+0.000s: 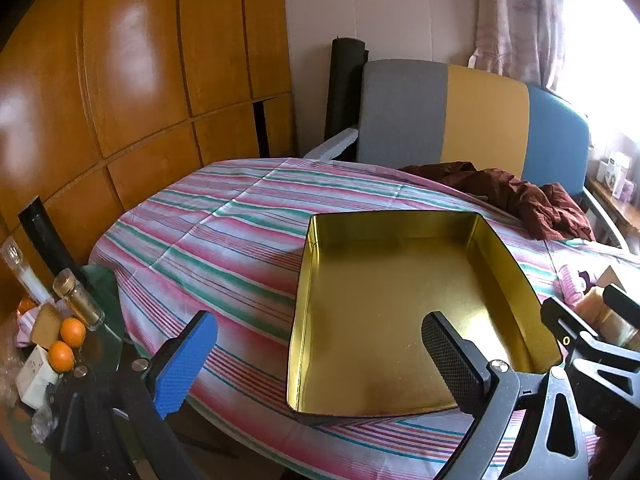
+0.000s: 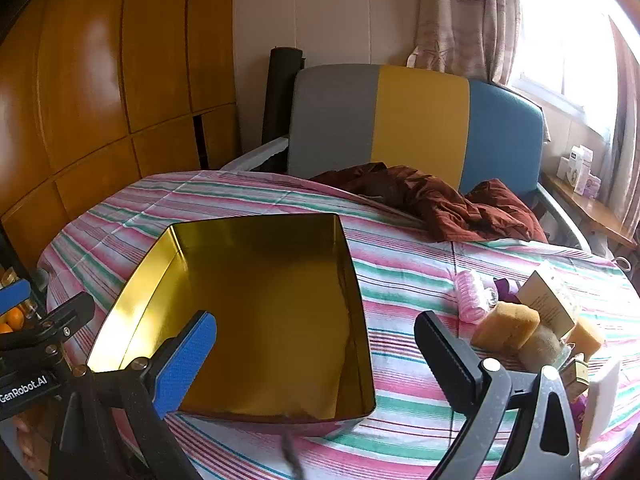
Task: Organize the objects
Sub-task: 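Move both tools from the gold tray toward the cluster of items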
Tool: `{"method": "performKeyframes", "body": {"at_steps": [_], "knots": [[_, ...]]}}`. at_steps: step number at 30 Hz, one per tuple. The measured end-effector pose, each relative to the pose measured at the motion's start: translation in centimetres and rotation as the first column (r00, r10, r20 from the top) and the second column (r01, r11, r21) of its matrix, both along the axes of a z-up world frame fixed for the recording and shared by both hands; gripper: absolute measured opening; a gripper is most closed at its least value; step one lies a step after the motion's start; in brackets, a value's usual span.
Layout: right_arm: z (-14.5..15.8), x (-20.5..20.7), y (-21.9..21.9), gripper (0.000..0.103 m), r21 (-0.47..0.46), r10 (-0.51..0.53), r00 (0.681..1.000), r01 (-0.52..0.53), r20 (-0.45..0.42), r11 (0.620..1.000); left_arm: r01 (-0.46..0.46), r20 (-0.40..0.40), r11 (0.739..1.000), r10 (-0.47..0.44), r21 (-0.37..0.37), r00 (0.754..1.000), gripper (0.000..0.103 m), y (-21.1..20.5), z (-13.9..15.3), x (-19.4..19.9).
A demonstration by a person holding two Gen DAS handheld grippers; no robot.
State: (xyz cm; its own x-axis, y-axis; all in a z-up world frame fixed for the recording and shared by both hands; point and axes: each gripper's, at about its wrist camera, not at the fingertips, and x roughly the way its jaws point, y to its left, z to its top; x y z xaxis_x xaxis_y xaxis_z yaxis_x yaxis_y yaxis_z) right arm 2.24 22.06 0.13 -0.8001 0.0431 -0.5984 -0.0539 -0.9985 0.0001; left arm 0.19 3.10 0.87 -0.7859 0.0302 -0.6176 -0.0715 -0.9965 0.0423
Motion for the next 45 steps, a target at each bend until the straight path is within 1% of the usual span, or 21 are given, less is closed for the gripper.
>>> {"method": "performKeyframes", "body": {"at_steps": [2, 8, 23, 27, 30, 33, 35, 38, 40, 42, 43, 45], "knots": [[0.0, 0.0, 0.2, 0.101, 0.003, -0.003, 1.000, 0.003, -0.001, 1.000, -0.003, -0.001, 1.000, 0.003, -0.012, 1.000, 0.103, 0.3, -0.1, -0.1], [0.1, -0.1, 0.9, 0.101, 0.006, -0.016, 1.000, 0.016, -0.001, 1.000, 0.027, -0.003, 0.998, -0.027, -0.054, 1.000, 0.103, 1.5, -0.2, -0.3], [0.1, 0.6, 4.3, 0.101, -0.008, -0.091, 0.996, 0.091, 0.001, 0.996, 0.091, 0.018, 0.993, -0.090, -0.070, 0.996, 0.103, 3.5, -0.5, -0.8], [0.4, 1.2, 6.0, 0.101, -0.023, -0.128, 0.992, 0.128, 0.000, 0.991, 0.147, 0.037, 0.988, -0.145, -0.055, 0.989, 0.103, 4.4, -0.7, -0.9], [0.9, 1.8, 7.7, 0.101, -0.033, -0.157, 0.988, 0.158, 0.010, 0.987, 0.252, 0.072, 0.968, -0.253, 0.017, 0.965, 0.103, 5.1, -1.1, -1.0], [1.6, 3.0, 10.4, 0.101, -0.068, -0.189, 0.982, 0.190, 0.020, 0.980, 0.347, 0.122, 0.930, -0.361, 0.123, 0.924, 0.103, 5.9, -1.6, -1.3], [2.2, 4.2, 12.7, 0.101, -0.090, -0.230, 0.973, 0.232, 0.028, 0.969, 0.389, 0.141, 0.905, -0.413, 0.170, 0.900, 0.103, 6.8, -1.9, -1.4], [3.4, 6.5, 16.4, 0.101, -0.110, -0.304, 0.952, 0.306, 0.036, 0.946, 0.438, 0.143, 0.883, -0.461, 0.167, 0.876, 0.103, 8.7, -2.1, -0.9], [4.1, 8.1, 18.6, 0.101, -0.100, -0.359, 0.932, 0.362, 0.046, 0.927, 0.482, 0.143, 0.860, -0.505, 0.169, 0.851, 0.103, 10.0, -2.1, -0.6], [4.6, 9.7, 20.7, 0.101, -0.073, -0.409, 0.910, 0.413, 0.060, 0.908, 0.510, 0.154, 0.838, -0.540, 0.196, 0.828, 0.103, 10.8, -2.2, -0.4], [4.8, 10.5, 21.6, 0.101, -0.061, -0.432, 0.900, 0.435, 0.065, 0.898, 0.527, 0.165, 0.820, -0.565, 0.223, 0.809, 0.103, 11.4, -2.2, -0.4], [5.0, 12.2, 23.4, 0.101, -0.043, -0.476, 0.875, 0.481, 0.086, 0.876, 0.557, 0.166, 0.796, -0.598, 0.237, 0.784, 0.103, 12.5, -2.1, 0.0]]}}
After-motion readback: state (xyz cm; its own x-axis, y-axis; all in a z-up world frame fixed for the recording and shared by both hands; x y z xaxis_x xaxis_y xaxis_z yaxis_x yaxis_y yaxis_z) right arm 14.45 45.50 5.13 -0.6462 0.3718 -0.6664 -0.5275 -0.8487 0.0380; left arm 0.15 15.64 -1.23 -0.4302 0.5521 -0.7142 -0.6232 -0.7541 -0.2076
